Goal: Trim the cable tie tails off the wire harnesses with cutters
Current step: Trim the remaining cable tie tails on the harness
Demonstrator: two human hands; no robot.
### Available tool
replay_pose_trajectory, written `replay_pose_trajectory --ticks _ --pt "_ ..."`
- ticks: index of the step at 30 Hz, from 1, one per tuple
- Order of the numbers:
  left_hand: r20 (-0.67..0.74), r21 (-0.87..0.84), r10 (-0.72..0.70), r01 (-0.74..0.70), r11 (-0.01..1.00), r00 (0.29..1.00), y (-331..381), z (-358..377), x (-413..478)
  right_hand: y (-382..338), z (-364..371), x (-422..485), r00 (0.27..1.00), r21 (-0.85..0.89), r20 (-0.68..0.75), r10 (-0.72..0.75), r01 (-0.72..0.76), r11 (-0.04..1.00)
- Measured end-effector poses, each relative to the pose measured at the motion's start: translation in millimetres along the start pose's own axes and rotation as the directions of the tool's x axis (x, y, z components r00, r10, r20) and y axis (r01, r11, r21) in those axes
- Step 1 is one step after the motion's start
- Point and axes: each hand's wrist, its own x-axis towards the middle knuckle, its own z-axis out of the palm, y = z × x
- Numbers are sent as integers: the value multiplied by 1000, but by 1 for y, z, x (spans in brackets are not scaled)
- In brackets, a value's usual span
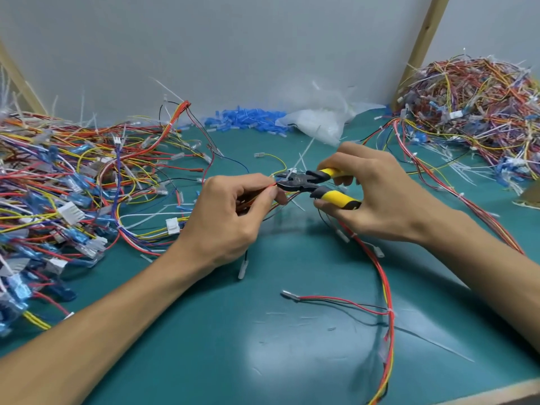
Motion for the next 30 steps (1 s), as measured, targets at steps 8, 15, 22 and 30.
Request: replay_pose_trajectory --ticks 8,15,22,30 --pt "28 33 -13 12 999 1000 1 0 -1 -2 -9 1 997 -57 71 -24 28 998" --pt "58 21 -27 26 999 998 -2 0 -2 -1 -11 2 995 24 94 -31 29 999" --pt "63 -6 -54 54 998 997 -1 -3 0 -2 -6 0 996 -19 87 -37 38 999" --pt "87 -22 -63 65 998 994 0 -4 0 -5 -8 -2 994 -71 97 -47 54 996"
